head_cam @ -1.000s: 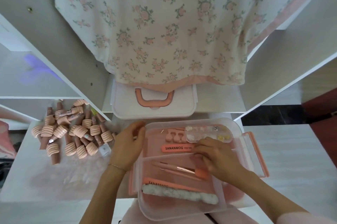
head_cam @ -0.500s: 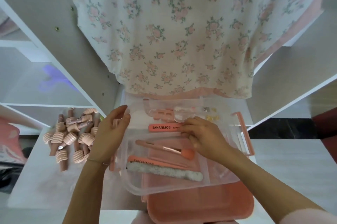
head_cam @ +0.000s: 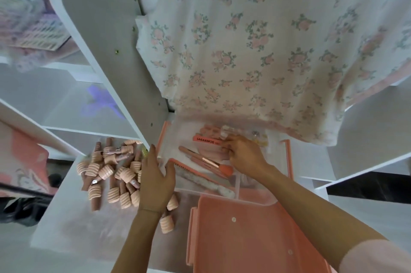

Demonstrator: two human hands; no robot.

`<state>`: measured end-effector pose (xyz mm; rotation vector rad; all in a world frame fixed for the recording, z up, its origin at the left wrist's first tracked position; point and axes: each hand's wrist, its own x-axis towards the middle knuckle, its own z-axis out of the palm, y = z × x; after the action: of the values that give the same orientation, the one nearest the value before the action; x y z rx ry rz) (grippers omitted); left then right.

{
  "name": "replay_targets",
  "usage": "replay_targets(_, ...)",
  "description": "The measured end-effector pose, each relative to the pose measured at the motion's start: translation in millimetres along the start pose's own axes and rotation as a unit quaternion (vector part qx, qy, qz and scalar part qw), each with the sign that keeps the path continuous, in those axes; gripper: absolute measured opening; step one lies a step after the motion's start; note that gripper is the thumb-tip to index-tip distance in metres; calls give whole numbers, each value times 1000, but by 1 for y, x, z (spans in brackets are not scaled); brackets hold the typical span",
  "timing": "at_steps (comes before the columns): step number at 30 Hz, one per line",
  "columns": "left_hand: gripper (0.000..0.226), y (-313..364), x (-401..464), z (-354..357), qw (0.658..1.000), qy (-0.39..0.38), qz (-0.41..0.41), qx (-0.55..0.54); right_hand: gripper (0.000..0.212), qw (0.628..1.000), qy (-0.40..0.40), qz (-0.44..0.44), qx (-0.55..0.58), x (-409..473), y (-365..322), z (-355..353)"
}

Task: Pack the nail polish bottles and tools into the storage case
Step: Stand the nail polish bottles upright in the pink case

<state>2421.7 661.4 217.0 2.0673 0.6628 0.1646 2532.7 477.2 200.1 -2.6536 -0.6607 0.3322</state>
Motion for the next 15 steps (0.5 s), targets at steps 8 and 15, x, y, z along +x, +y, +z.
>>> replay_targets(8,55,-9,-17,17,994,103,27,-39,36,1000,-25,-3,5,8,2,-2)
replay_targets(15,70,-6,-6,22,994,35,16,-99,33,999,19,20,47,3,0,0)
